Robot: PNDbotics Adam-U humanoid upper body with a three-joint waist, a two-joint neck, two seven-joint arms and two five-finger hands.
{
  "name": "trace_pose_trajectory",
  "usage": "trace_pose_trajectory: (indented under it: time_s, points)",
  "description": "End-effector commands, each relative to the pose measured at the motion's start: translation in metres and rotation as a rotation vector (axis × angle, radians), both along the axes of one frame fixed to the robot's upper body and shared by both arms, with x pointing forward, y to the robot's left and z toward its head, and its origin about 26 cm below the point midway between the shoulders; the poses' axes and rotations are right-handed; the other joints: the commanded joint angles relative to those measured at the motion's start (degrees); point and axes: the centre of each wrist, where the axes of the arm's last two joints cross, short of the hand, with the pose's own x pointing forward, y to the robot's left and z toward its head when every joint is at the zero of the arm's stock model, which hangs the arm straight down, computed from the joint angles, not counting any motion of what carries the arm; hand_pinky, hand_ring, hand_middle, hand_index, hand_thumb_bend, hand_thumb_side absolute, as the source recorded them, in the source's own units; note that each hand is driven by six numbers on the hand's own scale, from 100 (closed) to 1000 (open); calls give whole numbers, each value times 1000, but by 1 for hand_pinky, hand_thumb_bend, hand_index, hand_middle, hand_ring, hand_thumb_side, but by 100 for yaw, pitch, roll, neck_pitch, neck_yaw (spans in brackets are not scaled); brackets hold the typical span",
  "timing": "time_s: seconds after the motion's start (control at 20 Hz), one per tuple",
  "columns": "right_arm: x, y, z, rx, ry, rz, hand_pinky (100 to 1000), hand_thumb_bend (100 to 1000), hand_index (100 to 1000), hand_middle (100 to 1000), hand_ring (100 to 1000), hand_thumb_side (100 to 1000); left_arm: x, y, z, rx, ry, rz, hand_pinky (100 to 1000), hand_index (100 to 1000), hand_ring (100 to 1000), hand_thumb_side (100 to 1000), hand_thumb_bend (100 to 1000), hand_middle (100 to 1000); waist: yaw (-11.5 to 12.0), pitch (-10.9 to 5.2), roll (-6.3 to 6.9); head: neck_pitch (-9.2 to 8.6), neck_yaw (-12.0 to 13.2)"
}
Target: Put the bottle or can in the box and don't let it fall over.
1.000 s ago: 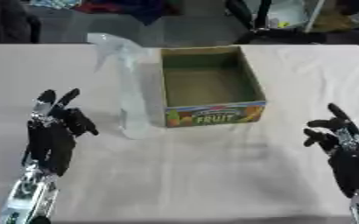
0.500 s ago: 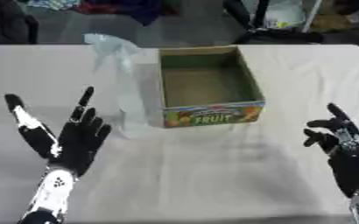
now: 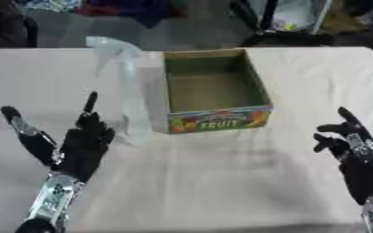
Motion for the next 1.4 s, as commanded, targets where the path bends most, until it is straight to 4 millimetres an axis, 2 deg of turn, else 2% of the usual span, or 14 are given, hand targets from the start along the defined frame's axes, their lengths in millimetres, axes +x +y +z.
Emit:
trace_pose_trajectory:
  time_s: [0.05, 0.4, 0.65, 0.85, 1.15, 1.4]
  points:
    - [2, -1, 5, -6, -16, 4, 876, 100, 1000, 631, 463, 607, 5, -6, 10, -16, -22, -30, 113, 941, 100, 981, 1000, 157, -3, -82, -5, -70, -5]
    - [1, 0, 4, -6, -12, 7, 876, 100, 1000, 632, 463, 609, 17, -20, 11, -31, 20, -65, 113, 947, 100, 983, 1000, 149, -14, -100, -17, -62, -2]
    - [1, 0, 3, -5, -11, 9, 876, 100, 1000, 632, 463, 607, 27, -29, 14, -37, 41, -74, 141, 1000, 100, 970, 1000, 167, -26, -111, -26, -57, -20]
    - [1, 0, 3, -6, -9, 11, 877, 100, 1000, 632, 463, 607, 31, -36, 28, -52, 12, -90, 167, 1000, 100, 922, 1000, 185, -29, -119, -26, -54, -29]
    - [0, 0, 2, -6, -7, 13, 877, 100, 1000, 632, 463, 607, 35, -43, 56, -88, -60, -115, 201, 1000, 100, 894, 1000, 207, -36, -139, -31, -51, -28]
    - [0, 0, 2, -5, -6, 14, 877, 100, 1000, 632, 463, 606, 37, -48, 70, -106, -83, -135, 216, 1000, 100, 874, 1000, 213, -48, -157, -39, -51, -39]
